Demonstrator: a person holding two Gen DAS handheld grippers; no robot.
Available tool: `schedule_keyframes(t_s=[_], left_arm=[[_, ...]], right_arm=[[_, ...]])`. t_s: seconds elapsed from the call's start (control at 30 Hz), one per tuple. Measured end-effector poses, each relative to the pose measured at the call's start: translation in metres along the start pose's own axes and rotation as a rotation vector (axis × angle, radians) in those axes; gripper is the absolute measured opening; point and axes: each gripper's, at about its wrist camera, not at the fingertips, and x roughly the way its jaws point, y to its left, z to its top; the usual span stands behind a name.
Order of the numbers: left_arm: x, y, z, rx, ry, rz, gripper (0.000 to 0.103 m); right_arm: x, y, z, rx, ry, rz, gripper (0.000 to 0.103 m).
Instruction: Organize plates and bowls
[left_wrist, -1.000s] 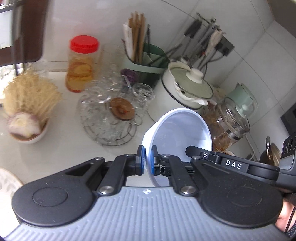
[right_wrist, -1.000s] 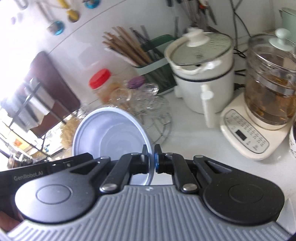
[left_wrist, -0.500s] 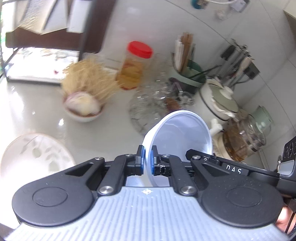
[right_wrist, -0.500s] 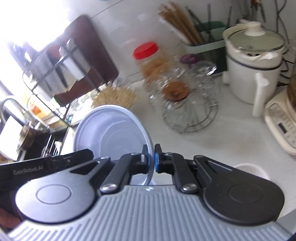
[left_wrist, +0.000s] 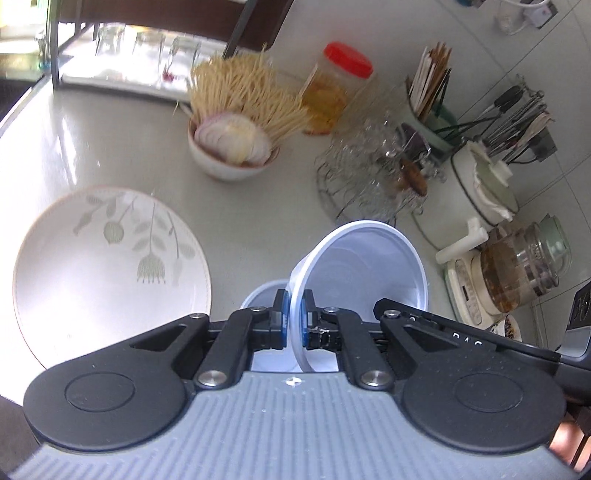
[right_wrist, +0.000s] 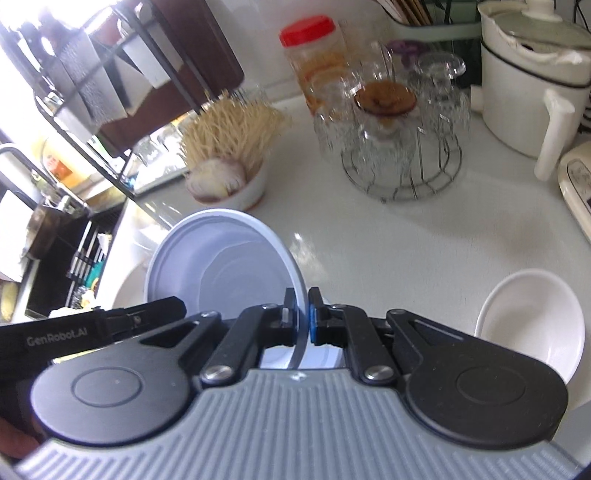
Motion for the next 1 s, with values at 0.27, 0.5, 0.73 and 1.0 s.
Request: schedule_keyframes(t_s=[0.27,0.5,0.73,1.0], left_arm=[[0.025,0.012,-0.010,-0.022,0.075,0.009,0.008],[0.036,0.017,-0.009,-0.030,0.091,0.013,0.008],[0.043,0.021,-0.002,-0.038,0.100,0.013,0.008],[0.043,0.018,0.006,0.011,0.095,0.039,0.046]], right_arm=[[0.016,-0.004,-0.011,0.014,0.044,-0.043,0.009],[0.024,-0.006,-0.012,0.026,0.048,-0.045,0.010],[0.031,-0.007,-0.008,0.034,0.065,-0.032,0.012],[0.038,-0.007,-0.001,0.048,0.098,-0.011,0.043]])
